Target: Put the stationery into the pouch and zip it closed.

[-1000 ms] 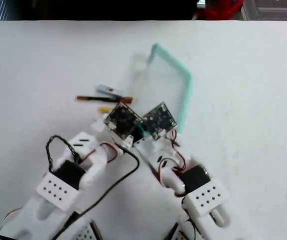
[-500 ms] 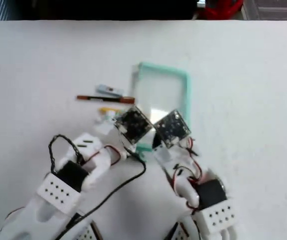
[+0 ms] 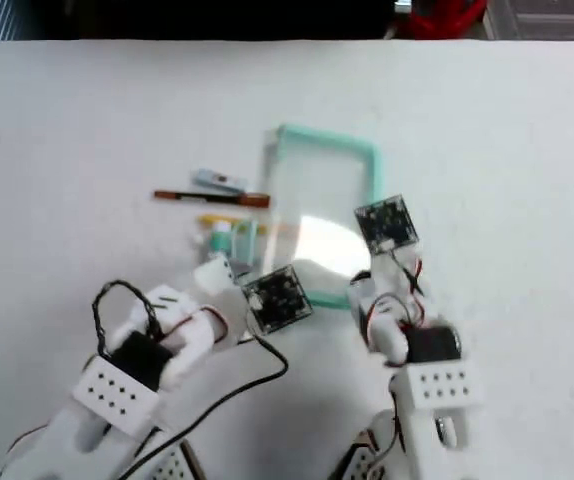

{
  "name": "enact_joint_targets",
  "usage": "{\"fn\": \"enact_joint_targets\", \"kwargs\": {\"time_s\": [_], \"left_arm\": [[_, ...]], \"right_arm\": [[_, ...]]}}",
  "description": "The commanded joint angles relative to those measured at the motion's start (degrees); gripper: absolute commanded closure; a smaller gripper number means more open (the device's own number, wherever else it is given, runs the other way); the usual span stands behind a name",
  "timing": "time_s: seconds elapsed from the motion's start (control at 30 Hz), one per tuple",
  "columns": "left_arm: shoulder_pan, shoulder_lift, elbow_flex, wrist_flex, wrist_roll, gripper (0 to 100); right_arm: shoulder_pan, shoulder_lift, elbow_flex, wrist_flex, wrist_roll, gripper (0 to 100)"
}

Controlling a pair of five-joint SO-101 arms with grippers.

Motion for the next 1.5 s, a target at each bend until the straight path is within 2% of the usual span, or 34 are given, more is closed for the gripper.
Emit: {"fn": "enact_joint_targets", "kwargs": {"time_s": [0.0,0.13,0.33,0.47,0.57,0.8,1.0,1.23,1.47], "left_arm": [[-0.6,-1.4,-0.2,-0.8,-2.6,75],[-1.6,1.5,0.4,-5.9,-3.7,75],[-1.8,20.3,-4.3,-15.6,-2.5,77],[-0.9,29.8,-9.5,-13.9,-4.0,78],[-2.5,30.3,-10.2,-13.9,-4.5,78],[-3.0,33.2,-10.1,-19.5,-4.0,78],[-2.2,37.8,-9.9,-24.4,-0.9,78],[-1.8,39.1,-9.8,-26.4,-1.2,92],[-0.9,39.1,-9.8,-26.6,-0.6,96]], "right_arm": [[1.9,12.3,-6.4,-3.6,-0.8,98.0],[4.1,14.1,-8.0,-3.8,-1.0,98.0],[7.1,10.9,-7.3,-4.0,-2.9,98.0],[8.0,10.9,-6.9,-5.1,-3.0,98.0],[7.8,11.4,-6.9,-5.1,-3.0,97.8],[7.6,11.6,-7.0,-5.1,-2.9,97.8],[7.6,11.6,-6.9,-5.1,-2.9,97.8],[7.6,11.6,-6.9,-5.1,-2.9,97.8],[7.6,11.4,-6.9,-5.1,-2.9,97.8]]}}
